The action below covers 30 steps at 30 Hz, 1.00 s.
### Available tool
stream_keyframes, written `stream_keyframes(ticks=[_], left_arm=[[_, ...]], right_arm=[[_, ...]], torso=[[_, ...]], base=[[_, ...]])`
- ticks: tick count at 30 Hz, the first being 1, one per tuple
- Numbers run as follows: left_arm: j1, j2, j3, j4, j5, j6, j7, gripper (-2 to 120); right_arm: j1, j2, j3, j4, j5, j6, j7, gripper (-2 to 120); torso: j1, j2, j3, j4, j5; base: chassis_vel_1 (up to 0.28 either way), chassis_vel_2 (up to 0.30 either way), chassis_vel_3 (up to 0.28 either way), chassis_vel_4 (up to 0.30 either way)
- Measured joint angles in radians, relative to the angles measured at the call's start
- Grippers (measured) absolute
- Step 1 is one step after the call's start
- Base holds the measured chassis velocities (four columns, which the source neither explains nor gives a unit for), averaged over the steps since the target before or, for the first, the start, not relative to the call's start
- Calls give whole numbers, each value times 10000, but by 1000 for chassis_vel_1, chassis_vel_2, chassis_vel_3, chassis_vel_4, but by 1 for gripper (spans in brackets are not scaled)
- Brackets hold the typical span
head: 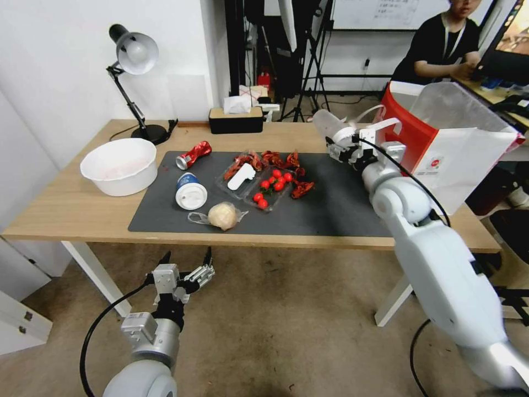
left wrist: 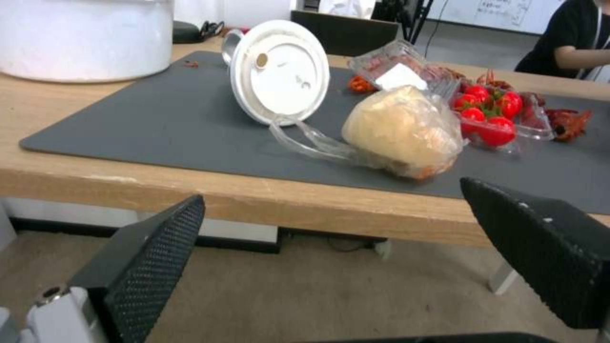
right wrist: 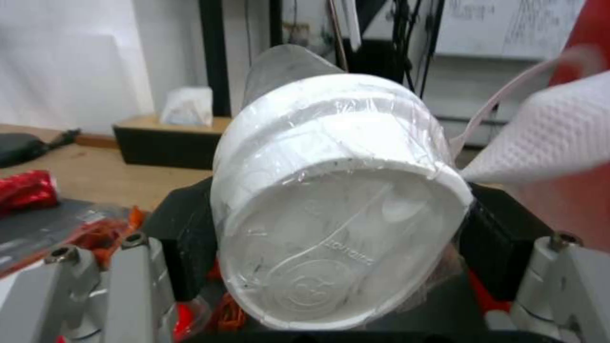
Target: Pick up the trash from the table and place it into the takeout bag.
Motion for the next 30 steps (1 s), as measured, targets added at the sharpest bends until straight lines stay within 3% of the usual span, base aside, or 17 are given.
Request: stream_keyframes(ticks=[6, 13, 23, 30], left_arm=[[33, -26, -29, -87, 30, -9, -27, 100], [116, -65, -38, -164, 47, -12, -36, 100], [167, -86, -17, -167, 63, -29, -46, 100], [197, -114, -18, -197, 67, -57, -49, 100]], right_arm=[[-629, -751, 773, 1560, -2, 51, -143, 73], [-1209, -1667, 1497, 3257, 444, -553, 171, 73], [-1059, -2339, 2193, 3683, 436, -548, 610, 73], [-682, -2508, 2440, 3177, 142, -161, 1566, 73]], torso=[[0, 1, -1, -2, -1], [0, 1, -1, 0, 0], [0, 1, 0, 0, -1], [0, 1, 0, 1, -1]], base=[[0, 0, 0, 0], [0, 0, 0, 0], [0, 0, 0, 0], [0, 0, 0, 0]])
